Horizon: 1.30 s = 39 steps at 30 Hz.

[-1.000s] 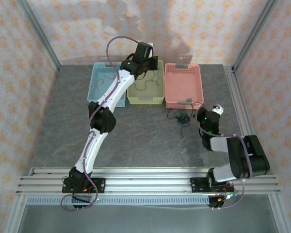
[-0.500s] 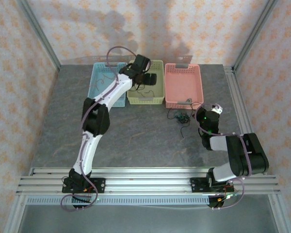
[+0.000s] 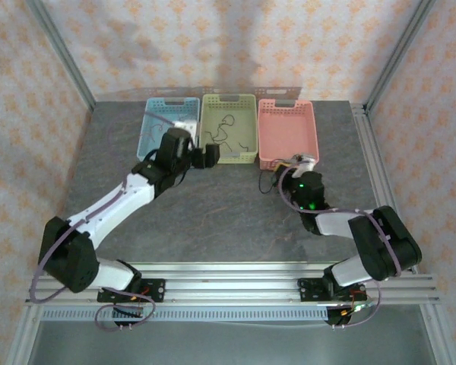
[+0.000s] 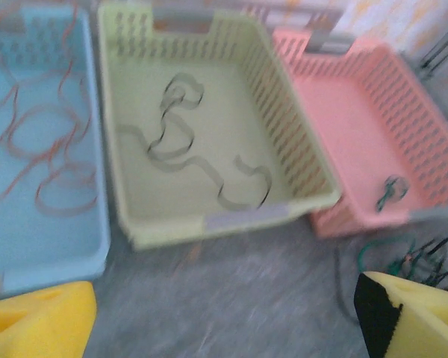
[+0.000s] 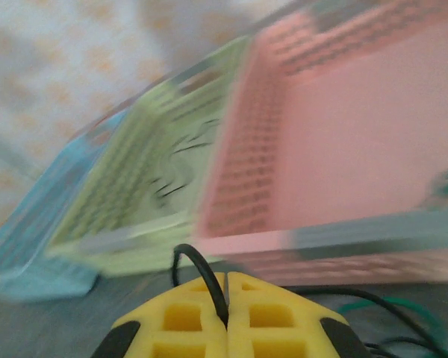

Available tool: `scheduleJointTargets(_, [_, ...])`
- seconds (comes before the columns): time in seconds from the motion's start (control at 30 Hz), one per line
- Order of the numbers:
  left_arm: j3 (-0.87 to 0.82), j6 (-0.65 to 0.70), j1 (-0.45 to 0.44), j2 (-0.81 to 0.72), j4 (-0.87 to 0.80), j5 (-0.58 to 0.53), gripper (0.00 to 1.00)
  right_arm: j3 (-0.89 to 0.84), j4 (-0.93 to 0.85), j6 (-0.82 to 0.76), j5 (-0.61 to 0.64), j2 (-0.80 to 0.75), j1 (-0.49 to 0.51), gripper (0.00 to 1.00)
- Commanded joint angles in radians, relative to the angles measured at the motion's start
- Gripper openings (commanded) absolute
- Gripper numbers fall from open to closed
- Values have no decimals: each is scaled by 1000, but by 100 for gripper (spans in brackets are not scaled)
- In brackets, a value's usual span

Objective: Untangle the cables

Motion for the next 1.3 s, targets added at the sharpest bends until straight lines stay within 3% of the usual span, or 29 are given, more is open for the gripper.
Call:
scheduleJointTargets(0.0, [-179, -28, 47, -95, 133, -19, 88, 106, -99, -187, -23, -64, 146, 0])
scheduleJointTargets(0.2, [-351, -48, 48, -200, 249, -30, 84, 270, -273, -235, -33, -90, 332, 0])
scheduleJointTargets(0.3, [-338, -47, 49, -188, 226, -31, 83, 278, -223, -177, -5, -26, 333, 0])
scheduleJointTargets(0.47, [-340, -51, 49, -177, 211, -43, 83, 314, -257, -271, 22, 185, 332, 0])
scheduleJointTargets(0.57, [-339, -56, 49, -171, 196, -68, 83, 280, -135, -268, 26, 262, 329, 0])
scheduleJointTargets(0.87, [-295, -89, 56, -113, 119, -168, 83, 201, -98, -228, 112, 210, 280, 0])
scheduleJointTargets(1.1, [-177, -119, 67, 50, 4, -111, 81, 189, -74, -214, 129, 208, 266, 0])
scheduleJointTargets(1.27, [-91, -176, 67, 101, -125, -42, 84, 191, -79, -211, 159, 208, 266, 0])
